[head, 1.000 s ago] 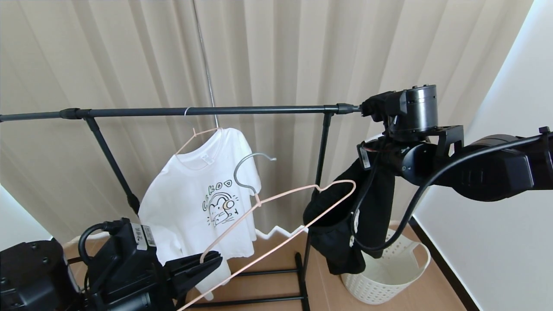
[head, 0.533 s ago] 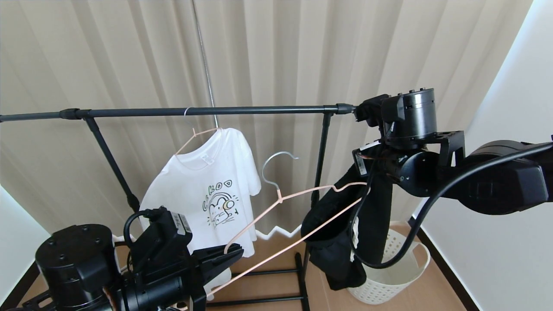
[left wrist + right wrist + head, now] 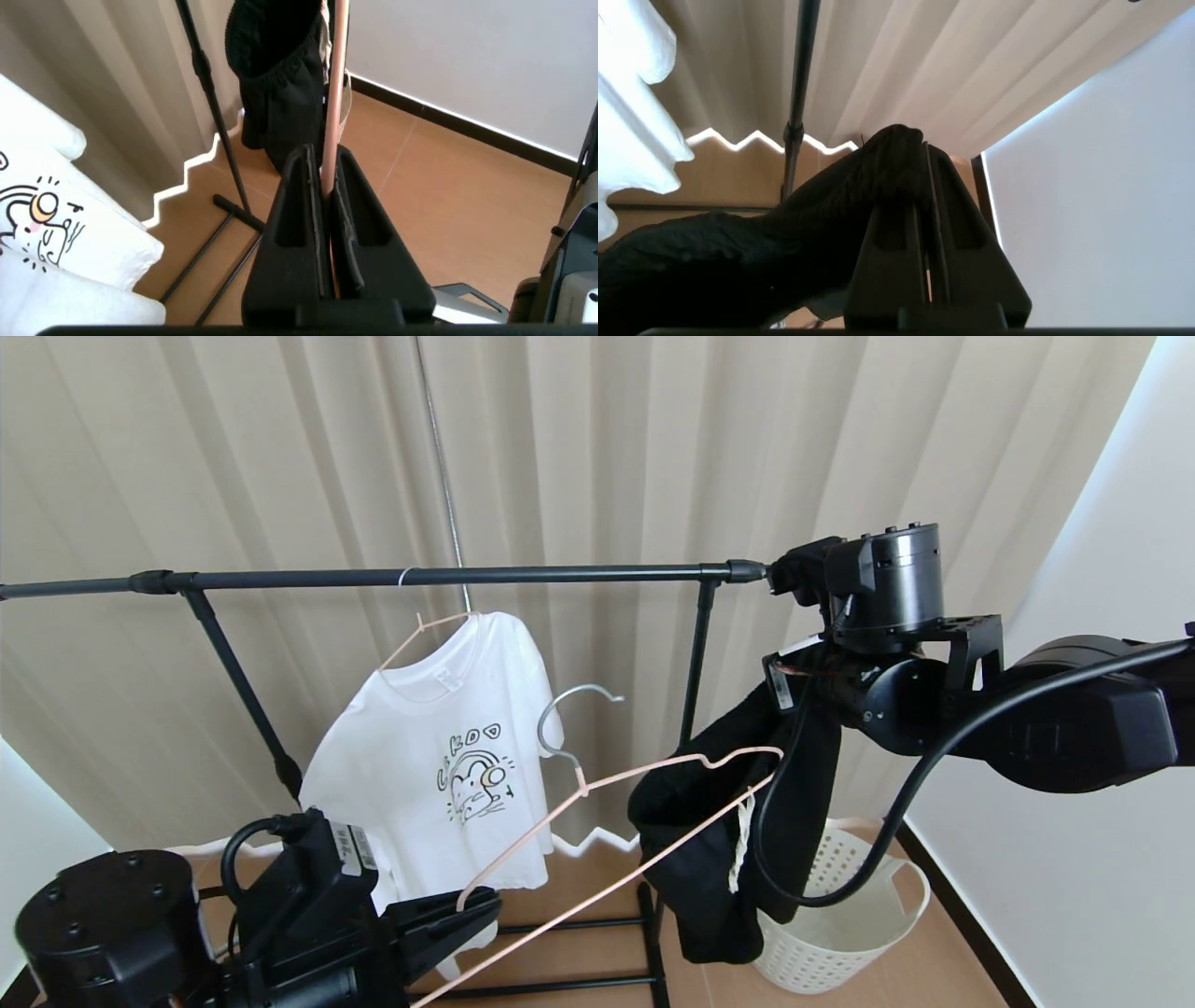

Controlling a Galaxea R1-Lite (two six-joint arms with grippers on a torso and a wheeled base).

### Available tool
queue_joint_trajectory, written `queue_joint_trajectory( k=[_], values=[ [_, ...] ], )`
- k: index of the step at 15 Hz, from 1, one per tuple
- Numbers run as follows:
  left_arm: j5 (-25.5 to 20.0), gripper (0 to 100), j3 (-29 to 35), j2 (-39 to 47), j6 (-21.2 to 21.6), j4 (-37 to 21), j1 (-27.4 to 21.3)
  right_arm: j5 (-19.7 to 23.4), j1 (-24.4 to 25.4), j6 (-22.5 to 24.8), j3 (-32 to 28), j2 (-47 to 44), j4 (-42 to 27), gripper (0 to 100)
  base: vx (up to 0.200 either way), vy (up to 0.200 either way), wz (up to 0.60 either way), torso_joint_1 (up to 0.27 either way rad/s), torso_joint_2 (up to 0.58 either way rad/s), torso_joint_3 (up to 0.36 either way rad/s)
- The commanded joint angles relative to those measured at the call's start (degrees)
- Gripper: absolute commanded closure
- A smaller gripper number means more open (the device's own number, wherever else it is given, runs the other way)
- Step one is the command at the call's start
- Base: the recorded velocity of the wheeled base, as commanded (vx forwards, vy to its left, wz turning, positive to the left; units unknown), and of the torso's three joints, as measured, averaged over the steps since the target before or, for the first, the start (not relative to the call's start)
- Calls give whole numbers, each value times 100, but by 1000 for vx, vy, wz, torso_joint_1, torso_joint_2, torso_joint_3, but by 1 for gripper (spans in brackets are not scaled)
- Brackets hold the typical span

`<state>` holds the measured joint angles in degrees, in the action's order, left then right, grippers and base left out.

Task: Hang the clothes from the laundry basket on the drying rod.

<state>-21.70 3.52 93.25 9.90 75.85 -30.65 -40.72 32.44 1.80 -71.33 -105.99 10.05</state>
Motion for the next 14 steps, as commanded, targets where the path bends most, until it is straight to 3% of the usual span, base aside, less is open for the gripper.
queue_joint_trajectory(
  k=[1,5,9,14],
  values=[
    [-19,100,-36,-202,-58,0,243,2,-53,-5,-74,-98,-3,100,0,0,0,0,0,0],
    [-27,100,228,-158,-67,0,243,2,-53,-13,-30,-71,-3,100,0,0,0,0,0,0],
    [-1,100,685,352,-85,0,-38,-6,-27,-13,-13,-27,-3,100,0,0,0,0,0,0],
    [25,100,1177,809,-216,0,-11,-24,52,-40,198,113,6,100,0,0,0,0,0,0]
  ],
)
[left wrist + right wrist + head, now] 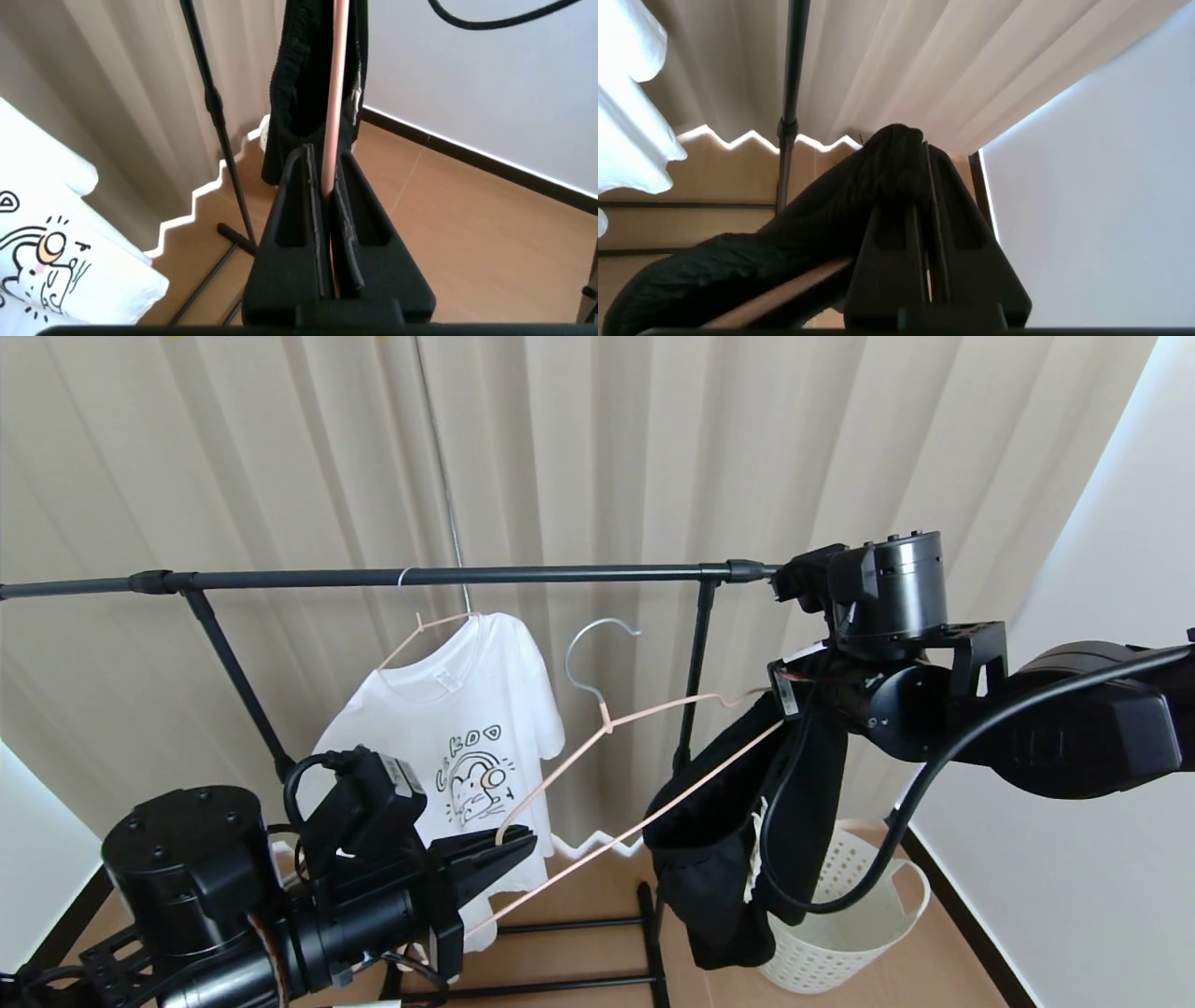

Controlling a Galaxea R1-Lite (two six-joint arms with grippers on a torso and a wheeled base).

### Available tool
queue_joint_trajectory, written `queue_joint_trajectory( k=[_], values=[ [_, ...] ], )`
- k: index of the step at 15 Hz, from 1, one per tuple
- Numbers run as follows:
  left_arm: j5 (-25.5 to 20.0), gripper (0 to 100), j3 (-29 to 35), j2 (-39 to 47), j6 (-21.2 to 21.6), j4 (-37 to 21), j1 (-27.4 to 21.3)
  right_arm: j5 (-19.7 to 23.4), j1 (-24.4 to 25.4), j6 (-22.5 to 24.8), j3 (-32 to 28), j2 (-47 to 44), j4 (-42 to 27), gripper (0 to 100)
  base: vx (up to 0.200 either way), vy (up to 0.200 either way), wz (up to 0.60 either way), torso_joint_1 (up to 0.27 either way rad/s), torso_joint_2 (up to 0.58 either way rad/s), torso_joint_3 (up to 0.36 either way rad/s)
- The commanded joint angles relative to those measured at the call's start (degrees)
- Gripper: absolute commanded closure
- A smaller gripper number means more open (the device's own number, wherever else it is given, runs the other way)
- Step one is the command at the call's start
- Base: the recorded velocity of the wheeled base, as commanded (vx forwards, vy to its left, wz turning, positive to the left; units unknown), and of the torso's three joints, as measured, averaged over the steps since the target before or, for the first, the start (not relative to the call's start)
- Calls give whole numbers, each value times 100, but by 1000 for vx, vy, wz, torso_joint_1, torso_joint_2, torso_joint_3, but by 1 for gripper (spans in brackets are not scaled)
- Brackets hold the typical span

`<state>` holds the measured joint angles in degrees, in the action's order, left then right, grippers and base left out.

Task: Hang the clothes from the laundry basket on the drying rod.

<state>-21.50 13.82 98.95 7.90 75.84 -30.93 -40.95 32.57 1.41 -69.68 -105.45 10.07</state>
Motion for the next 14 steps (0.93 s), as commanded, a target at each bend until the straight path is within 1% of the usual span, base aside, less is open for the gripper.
queue_joint_trajectory(
  k=[1,3,6,12,14],
  values=[
    [6,100,244,344,-17,10,25,-10,223,-18,157,121,13,100,0,0,0,0,0,0],
    [6,100,270,362,-34,10,25,-124,390,-54,394,244,100,100,0,0,0,0,0,0],
    [6,100,331,432,-140,89,25,-238,663,-18,517,262,347,100,0,0,0,0,0,0],
    [15,100,85,836,-236,994,17,-379,1577,-388,605,350,347,100,0,0,0,0,0,0],
    [15,100,94,845,-254,1038,25,-379,1691,-414,596,350,355,100,0,0,0,0,0,0]
  ],
)
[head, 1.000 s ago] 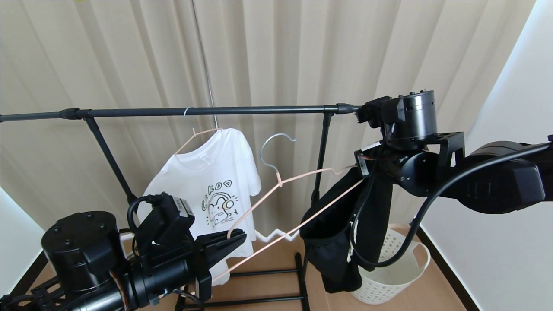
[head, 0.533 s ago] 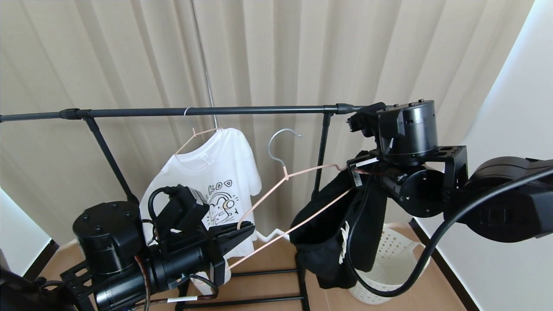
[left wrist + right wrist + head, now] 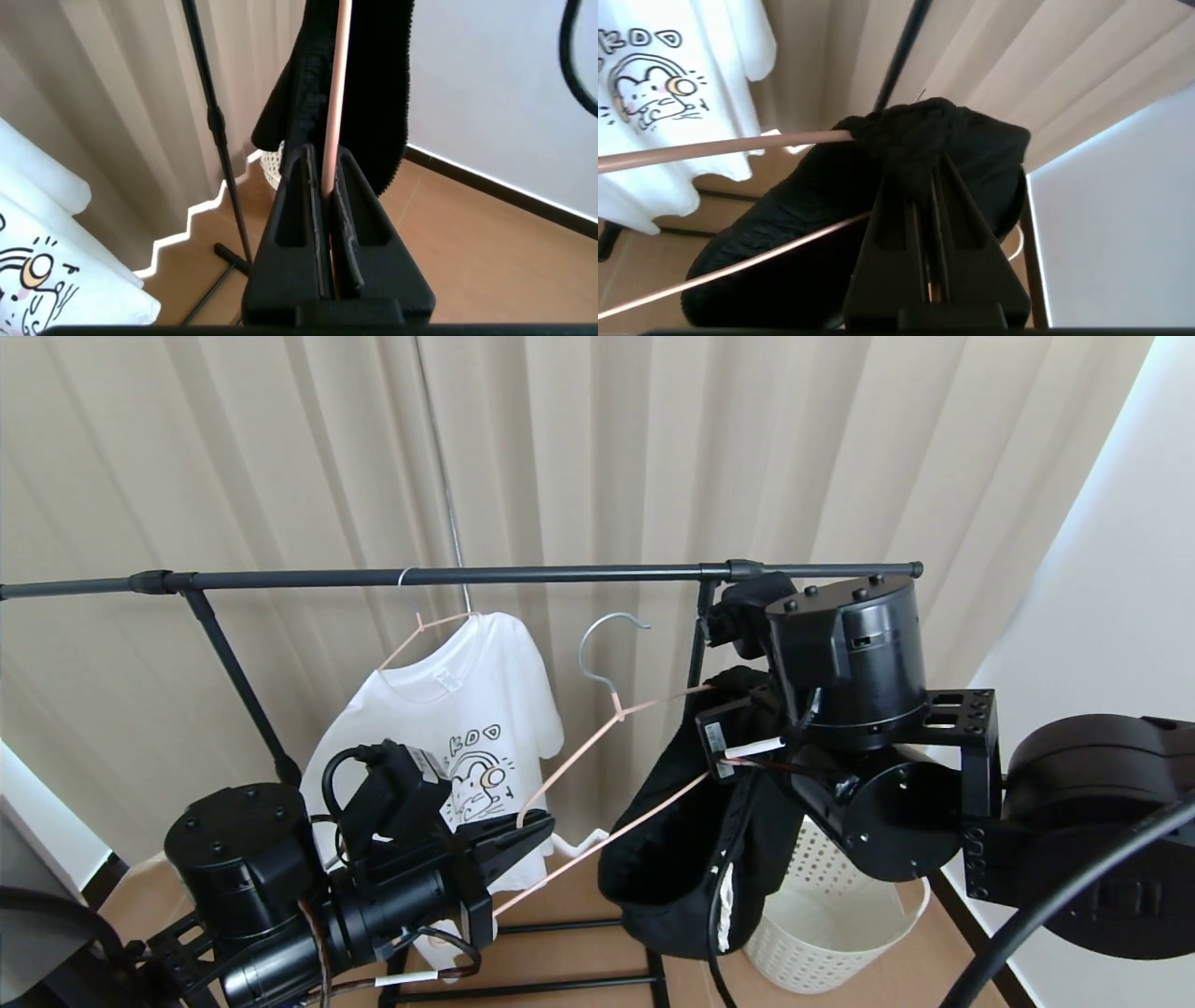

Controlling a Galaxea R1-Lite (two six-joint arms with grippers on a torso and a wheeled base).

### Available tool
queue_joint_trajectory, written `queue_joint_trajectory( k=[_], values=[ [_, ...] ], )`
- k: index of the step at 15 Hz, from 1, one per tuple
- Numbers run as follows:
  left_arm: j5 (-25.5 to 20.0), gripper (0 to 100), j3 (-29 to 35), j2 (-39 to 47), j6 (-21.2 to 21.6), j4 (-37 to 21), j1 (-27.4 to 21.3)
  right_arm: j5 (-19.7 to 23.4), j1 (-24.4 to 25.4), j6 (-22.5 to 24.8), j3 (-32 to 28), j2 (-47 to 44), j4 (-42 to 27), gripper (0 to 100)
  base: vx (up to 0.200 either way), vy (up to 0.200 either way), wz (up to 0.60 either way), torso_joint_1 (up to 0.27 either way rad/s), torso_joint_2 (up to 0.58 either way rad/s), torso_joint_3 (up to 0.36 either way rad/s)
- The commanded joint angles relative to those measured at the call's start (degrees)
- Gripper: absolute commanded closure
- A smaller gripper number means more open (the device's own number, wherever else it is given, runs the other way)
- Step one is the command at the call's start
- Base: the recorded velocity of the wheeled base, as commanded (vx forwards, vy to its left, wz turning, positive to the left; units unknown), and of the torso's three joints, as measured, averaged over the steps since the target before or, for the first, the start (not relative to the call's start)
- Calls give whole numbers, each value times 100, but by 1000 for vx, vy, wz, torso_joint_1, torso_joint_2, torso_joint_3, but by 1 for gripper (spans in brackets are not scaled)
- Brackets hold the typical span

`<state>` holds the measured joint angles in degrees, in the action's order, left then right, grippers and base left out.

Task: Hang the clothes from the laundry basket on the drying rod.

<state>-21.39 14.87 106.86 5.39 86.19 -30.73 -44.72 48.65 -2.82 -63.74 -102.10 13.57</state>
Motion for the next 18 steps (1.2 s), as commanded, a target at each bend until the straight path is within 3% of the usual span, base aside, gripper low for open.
queue_joint_trajectory(
  k=[1,9,16,17,18],
  values=[
    [4,100,-19,63,-3,3,6,-2,188,-88,-42,14,23,100,0,0,0,0,0,0],
    [12,100,-46,89,-3,205,-56,-2,1041,-369,-209,146,41,100,0,0,0,0,0,0],
    [12,100,-81,89,-161,381,-47,-37,1138,-457,-252,155,49,100,0,0,0,0,0,0],
    [12,100,-125,89,-152,381,-47,-108,1138,-457,-235,173,49,0,0,0,0,0,0,0],
    [12,100,-169,89,-152,381,-56,-152,1138,-448,-209,234,49,0,0,0,0,0,0,0]
  ],
)
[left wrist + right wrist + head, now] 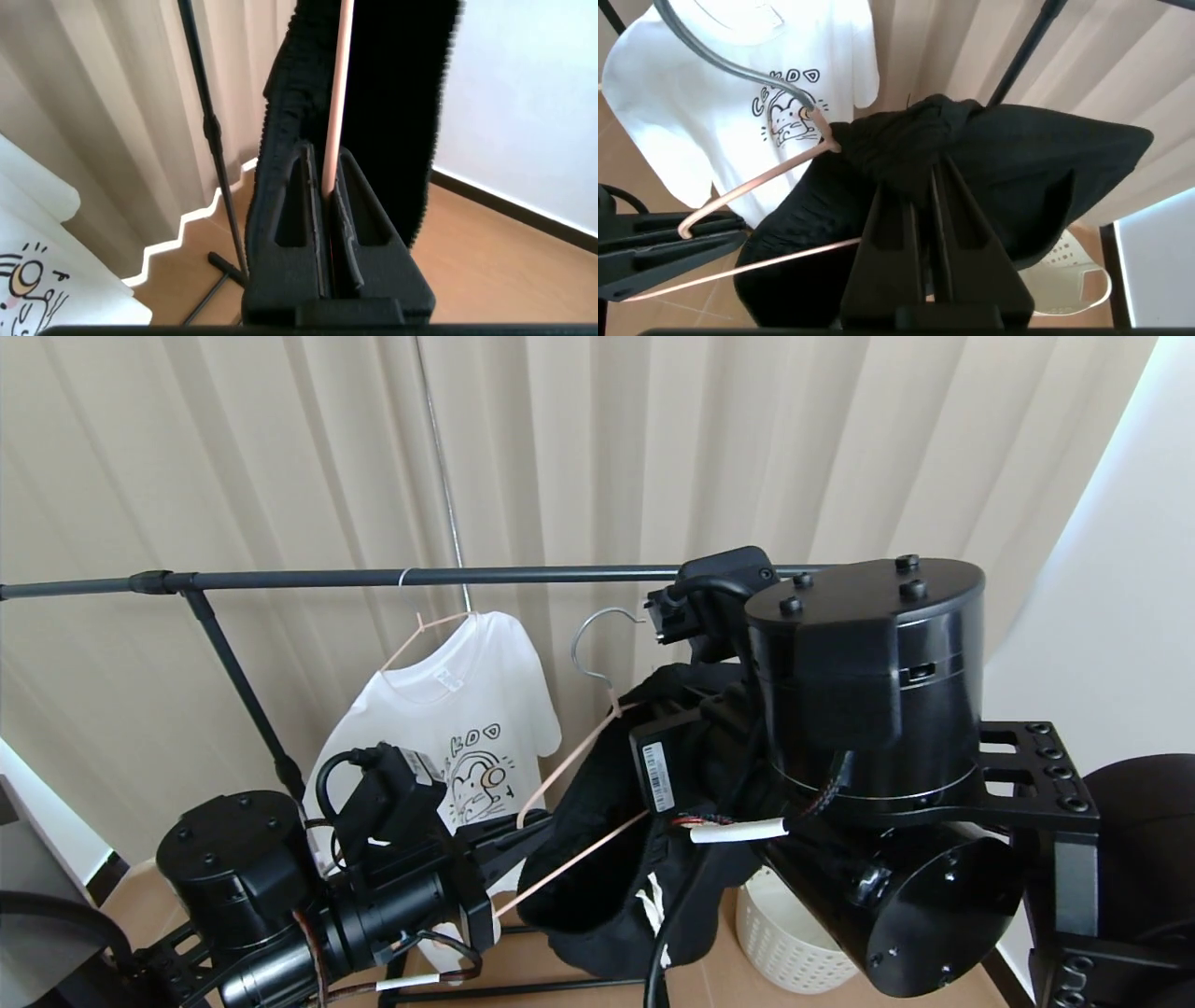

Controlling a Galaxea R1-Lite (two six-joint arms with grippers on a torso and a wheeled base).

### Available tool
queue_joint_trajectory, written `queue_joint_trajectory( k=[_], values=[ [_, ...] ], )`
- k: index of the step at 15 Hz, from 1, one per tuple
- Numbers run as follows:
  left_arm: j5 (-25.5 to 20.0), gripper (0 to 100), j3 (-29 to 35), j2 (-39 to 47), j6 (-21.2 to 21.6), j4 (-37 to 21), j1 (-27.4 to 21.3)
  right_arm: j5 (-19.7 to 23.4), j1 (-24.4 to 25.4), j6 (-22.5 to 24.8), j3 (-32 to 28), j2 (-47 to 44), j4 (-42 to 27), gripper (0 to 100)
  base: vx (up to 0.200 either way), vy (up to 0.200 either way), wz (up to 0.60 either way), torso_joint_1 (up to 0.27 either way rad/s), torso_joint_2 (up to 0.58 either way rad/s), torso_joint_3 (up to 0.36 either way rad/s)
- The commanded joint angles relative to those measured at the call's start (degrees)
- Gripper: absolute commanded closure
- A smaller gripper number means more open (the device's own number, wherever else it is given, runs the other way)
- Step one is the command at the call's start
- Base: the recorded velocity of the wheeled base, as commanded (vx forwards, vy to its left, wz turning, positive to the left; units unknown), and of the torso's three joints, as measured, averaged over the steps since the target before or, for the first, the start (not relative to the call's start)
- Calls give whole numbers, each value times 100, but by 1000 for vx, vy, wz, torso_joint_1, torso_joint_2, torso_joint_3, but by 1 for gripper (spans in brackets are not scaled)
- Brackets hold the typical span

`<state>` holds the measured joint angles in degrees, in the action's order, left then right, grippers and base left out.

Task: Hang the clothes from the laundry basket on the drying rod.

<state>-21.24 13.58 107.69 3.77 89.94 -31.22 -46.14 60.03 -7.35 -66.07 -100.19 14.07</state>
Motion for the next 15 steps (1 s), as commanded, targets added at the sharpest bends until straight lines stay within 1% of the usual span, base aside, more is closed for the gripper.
queue_joint_trajectory(
  k=[1,5,8,10,11,12,14,15],
  values=[
    [-3,100,-57,6,1,6,-7,-18,-9,6,59,97,-9,0,0,0,0,0,0,0],
    [-3,100,-66,6,-139,6,2,0,-9,6,86,184,-9,0,0,0,0,0,0,0],
    [-21,100,-110,6,-192,6,37,53,-35,6,270,343,-18,0,0,0,0,0,0,0],
    [-74,100,-92,15,-271,6,125,685,-228,137,525,685,-97,0,0,0,0,0,0,0],
    [-135,100,-75,33,-298,6,143,1072,-422,278,622,817,-80,0,0,0,0,0,0,0],
    [-197,100,-75,94,-298,6,213,1573,-729,489,657,967,-97,0,0,0,0,0,0,0],
    [-206,100,-75,94,-298,6,222,1652,-773,515,657,993,-97,0,0,0,0,0,0,0],
    [-671,100,-66,138,-289,6,424,3234,-1714,1429,622,1327,-255,0,0,0,0,0,0,0]
  ],
)
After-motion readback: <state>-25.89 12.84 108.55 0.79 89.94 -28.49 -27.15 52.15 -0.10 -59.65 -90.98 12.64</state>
